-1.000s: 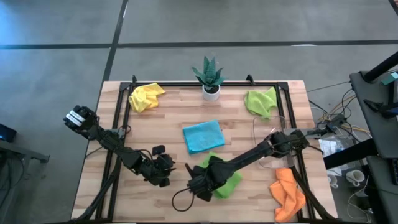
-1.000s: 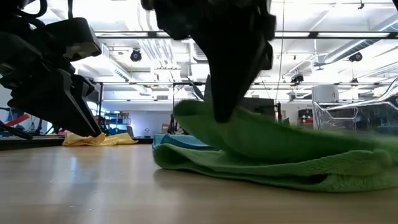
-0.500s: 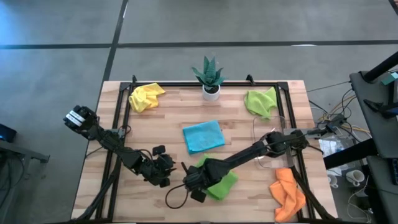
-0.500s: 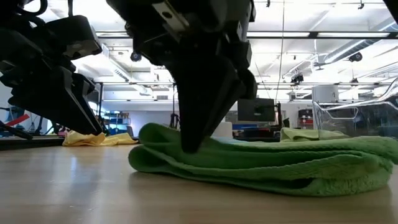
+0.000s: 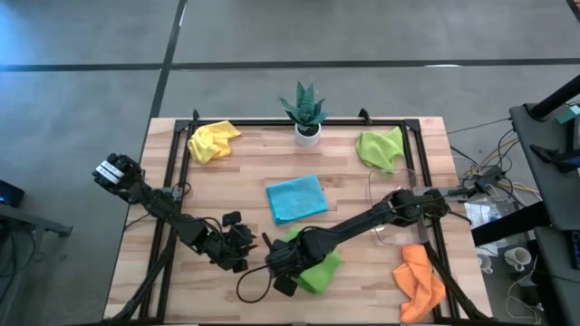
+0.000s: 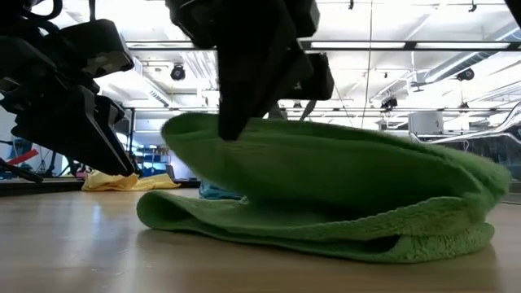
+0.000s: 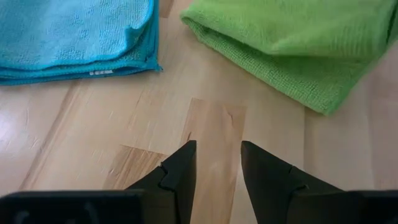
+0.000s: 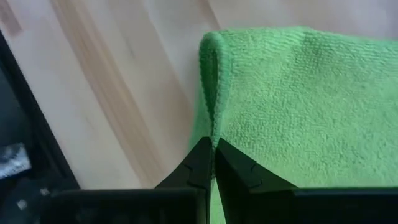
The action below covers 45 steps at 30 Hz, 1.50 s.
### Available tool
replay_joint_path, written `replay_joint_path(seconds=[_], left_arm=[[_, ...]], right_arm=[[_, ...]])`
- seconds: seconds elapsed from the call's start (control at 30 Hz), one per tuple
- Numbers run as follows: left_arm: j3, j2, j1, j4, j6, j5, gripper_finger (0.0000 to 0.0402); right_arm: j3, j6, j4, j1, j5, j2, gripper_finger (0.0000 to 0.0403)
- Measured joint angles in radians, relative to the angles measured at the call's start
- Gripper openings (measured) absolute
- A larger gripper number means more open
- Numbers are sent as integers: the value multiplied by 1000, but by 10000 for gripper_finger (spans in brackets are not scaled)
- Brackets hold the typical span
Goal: Fold microfiber towels
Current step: Fold the green towel on the table
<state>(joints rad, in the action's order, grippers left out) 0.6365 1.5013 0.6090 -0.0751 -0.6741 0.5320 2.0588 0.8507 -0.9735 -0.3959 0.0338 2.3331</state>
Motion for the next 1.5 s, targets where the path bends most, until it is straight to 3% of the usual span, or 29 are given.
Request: replay_joint_path(seconds=[0.2,0.47,0.7,0.87,1.0,1.07,1.27,1.4,1.5], left_arm=[[0,0,0,10,0,0,112],[-2,0,0,9,0,-1,112],[-1,0,0,16,22,37,112],[-1,0,0,91,84,77,112],[8,1,0,354,238,78,112],[29,3,-1,461,305,78,112],[66,71,-7,431,317,57,112],[68,154,-31,469,324,48,112],[88,224,-54,477,325,25,112]], right_arm=[[-12,13,108,0,52,54,13],[-14,5,132,2,44,89,22],[11,-72,83,2,7,57,109],[14,-148,34,-20,-101,1,172],[-3,-217,-19,-56,-182,-28,198],[-23,-254,-21,-67,-189,-30,203],[-134,-290,86,-119,-286,-91,187],[-291,-232,123,-138,-376,-194,171],[-442,-219,216,-140,-385,-283,163]])
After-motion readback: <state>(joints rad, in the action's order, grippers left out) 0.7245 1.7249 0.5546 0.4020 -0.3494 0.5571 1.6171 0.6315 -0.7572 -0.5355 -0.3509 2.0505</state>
